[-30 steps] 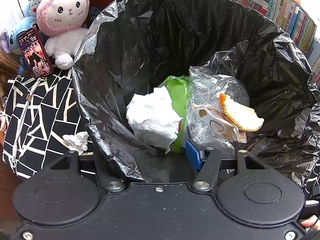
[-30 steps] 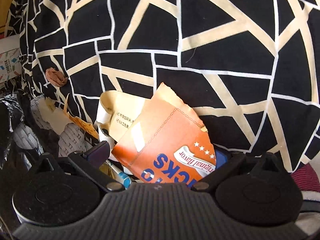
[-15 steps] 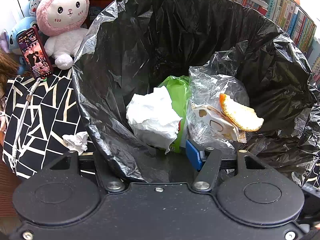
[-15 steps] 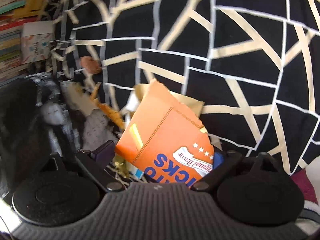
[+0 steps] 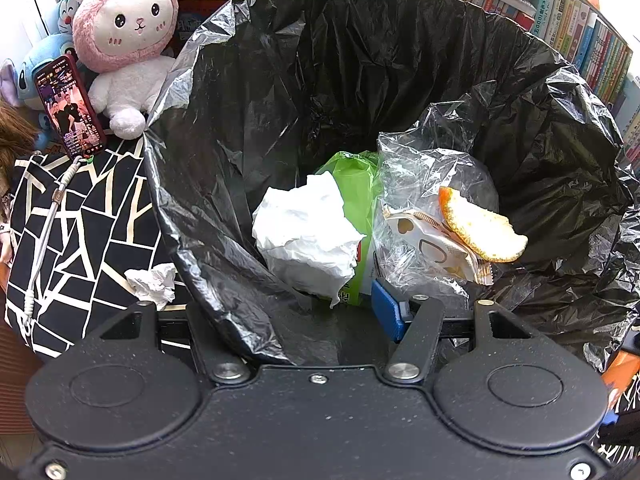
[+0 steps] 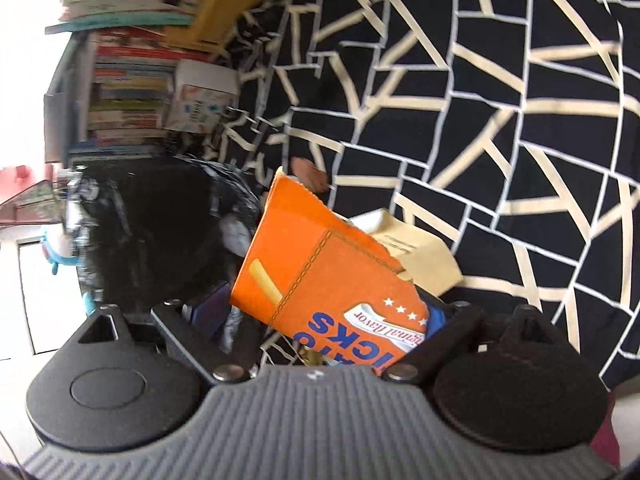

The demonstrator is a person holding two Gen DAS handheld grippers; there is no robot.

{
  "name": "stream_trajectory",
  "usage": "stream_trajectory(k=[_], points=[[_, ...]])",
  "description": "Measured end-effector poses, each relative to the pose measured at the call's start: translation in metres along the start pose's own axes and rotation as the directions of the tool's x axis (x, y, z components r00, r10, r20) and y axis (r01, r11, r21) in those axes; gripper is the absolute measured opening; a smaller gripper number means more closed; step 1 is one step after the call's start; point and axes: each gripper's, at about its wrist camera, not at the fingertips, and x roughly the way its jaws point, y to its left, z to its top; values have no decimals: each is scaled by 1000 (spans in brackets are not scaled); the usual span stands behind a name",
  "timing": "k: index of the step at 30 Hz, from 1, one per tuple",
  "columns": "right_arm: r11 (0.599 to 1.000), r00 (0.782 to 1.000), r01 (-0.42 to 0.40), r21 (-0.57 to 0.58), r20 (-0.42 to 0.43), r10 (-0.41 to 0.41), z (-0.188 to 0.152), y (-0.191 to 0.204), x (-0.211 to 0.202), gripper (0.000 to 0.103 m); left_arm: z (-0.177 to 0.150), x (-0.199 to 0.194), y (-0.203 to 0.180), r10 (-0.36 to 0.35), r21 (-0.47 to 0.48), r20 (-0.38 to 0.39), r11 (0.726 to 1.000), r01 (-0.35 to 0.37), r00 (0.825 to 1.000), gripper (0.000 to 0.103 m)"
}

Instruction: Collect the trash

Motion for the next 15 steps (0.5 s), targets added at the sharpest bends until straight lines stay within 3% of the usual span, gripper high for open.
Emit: stream_trajectory(k=[15], points=[[980, 988, -87, -177, 114, 108, 2, 46, -43, 91, 0, 1, -1, 0, 3, 0, 1000, 0, 1000, 59]])
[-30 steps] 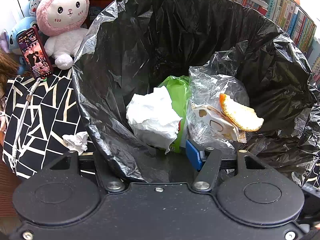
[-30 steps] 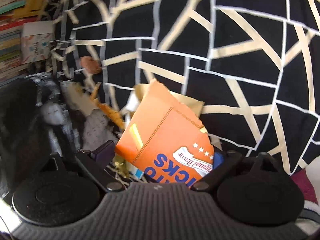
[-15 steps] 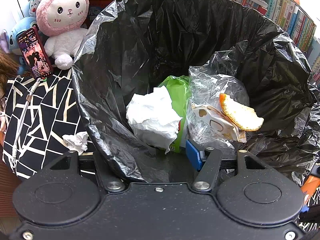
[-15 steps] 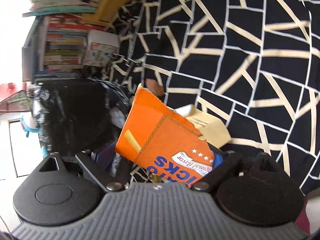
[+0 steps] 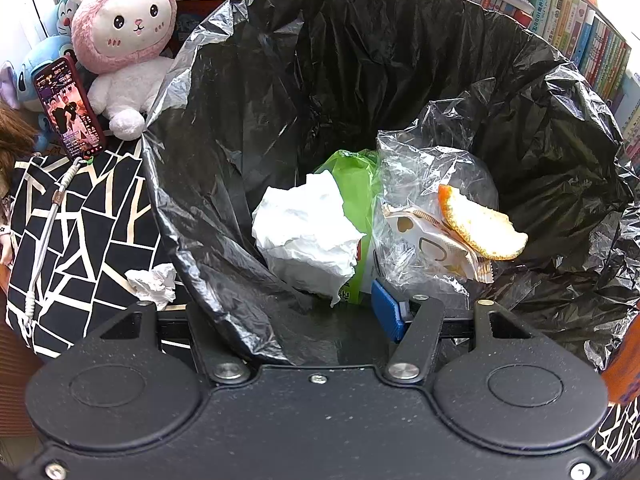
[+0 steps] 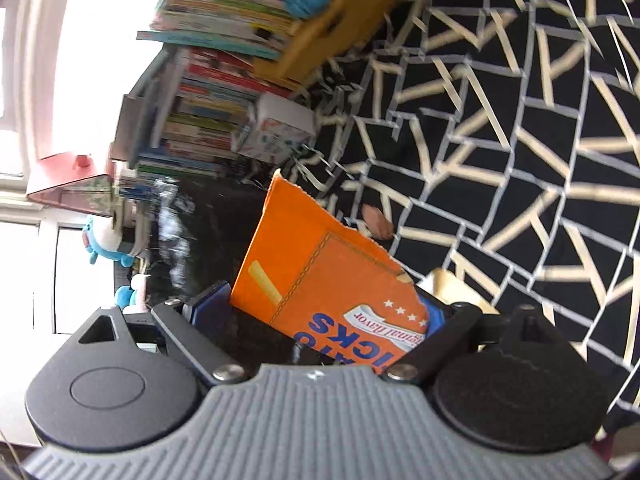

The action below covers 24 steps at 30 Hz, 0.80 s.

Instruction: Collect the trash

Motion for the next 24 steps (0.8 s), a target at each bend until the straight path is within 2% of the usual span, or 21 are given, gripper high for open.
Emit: stream_trajectory(k=[6, 12, 17, 23, 24], points=[[989, 997, -14, -147, 70, 25, 11, 36, -23, 91, 0, 0, 0, 0, -1, 0, 1000, 0, 1000, 59], [963, 987, -81, -256, 112, 113, 15, 76, -40, 91, -1, 0, 0, 0, 3, 0, 1000, 0, 1000, 59], [923, 978, -135, -359, 102, 183, 10, 110, -44, 91, -1, 0, 0, 0, 4, 0, 1000, 0, 1000, 59], [855, 977, -158, -493, 44, 206, -6, 149, -26, 91, -1, 0, -1, 0, 5, 1, 1000, 0, 1000, 59], [845, 978, -160, -511, 36, 207, -9, 155, -23, 88, -1, 0, -1, 0, 5, 0, 1000, 0, 1000, 59]])
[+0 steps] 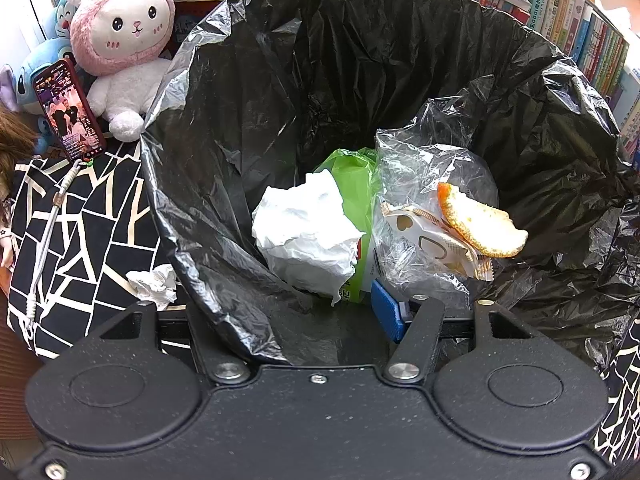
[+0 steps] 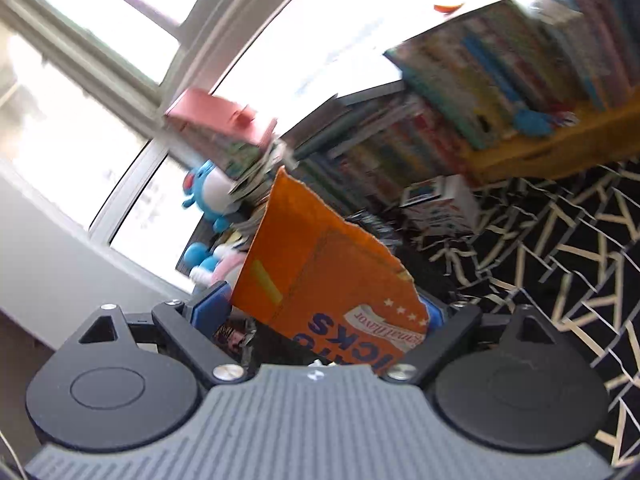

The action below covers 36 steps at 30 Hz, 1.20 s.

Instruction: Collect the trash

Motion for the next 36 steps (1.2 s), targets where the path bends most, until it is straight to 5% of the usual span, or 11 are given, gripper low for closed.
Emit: stream_trajectory(k=[6, 14, 16, 17, 21, 36], points=[[996, 998, -27, -82, -58, 23, -5, 27, 23, 60, 0, 0, 0, 0, 0, 1, 1000, 0, 1000, 59], [997, 988, -21, -78, -153, 9, -22, 26, 50, 57, 1, 0, 1, -3, -2, 1, 1000, 3, 1000, 59], [997, 985, -28, -71, -170, 16, -24, 28, 57, 41, 0, -1, 1, -3, -1, 1, 1000, 3, 1000, 59], [997, 984, -33, -69, -179, 20, -24, 29, 61, 22, 0, -1, 1, -2, -1, 1, 1000, 2, 1000, 59], [996, 984, -11, -85, -178, -4, -22, 40, 77, 22, 0, -1, 1, -4, 3, 2, 1000, 4, 1000, 59], [993, 977, -121, 10, -175, 121, 13, 63, 121, 22, 0, -1, 2, -7, 0, 4, 1000, 7, 1000, 60]])
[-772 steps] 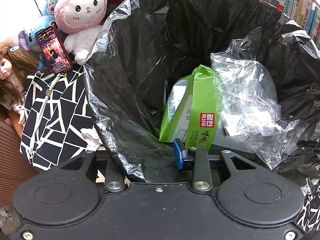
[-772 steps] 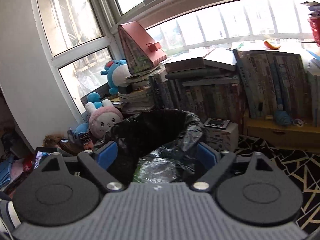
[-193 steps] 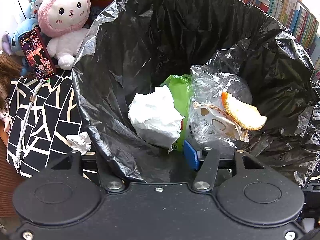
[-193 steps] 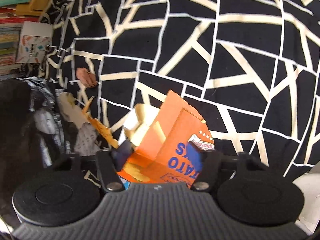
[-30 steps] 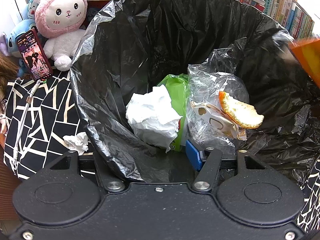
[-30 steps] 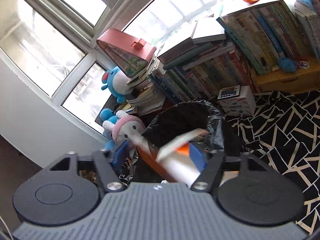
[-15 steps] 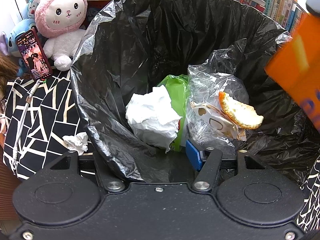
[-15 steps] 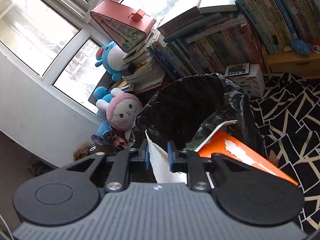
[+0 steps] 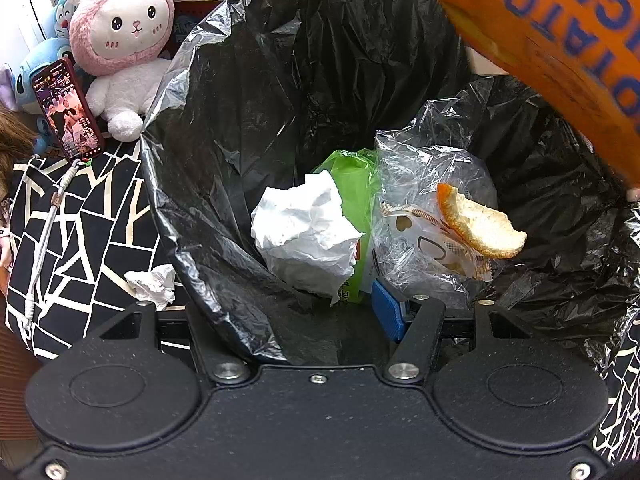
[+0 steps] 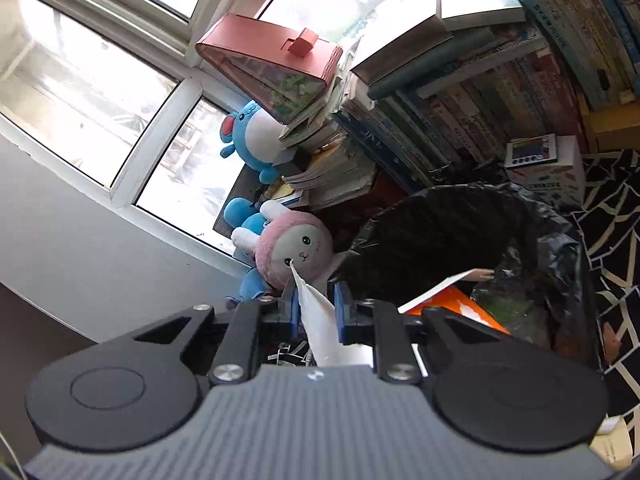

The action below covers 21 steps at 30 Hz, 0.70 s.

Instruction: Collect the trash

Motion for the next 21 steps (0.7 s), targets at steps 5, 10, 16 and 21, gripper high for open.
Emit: stream_trajectory(k=[5, 10, 16, 21], points=[[1000, 1000, -22, -5, -7, 22, 3, 0, 9, 22, 0, 0, -1, -2, -2, 0, 1000, 2, 1000, 60], [999, 998, 46, 7, -31, -46, -2, -14, 14, 39, 1, 0, 0, -4, -5, 0, 1000, 4, 1000, 61], [993, 993, 111, -44, -46, -113, -13, -26, 6, 47, 1, 0, 0, -4, -6, 1, 1000, 4, 1000, 61], [974, 984, 172, -150, -21, -177, -25, -22, -9, 65, 0, 0, 0, -5, -5, 1, 1000, 5, 1000, 61]])
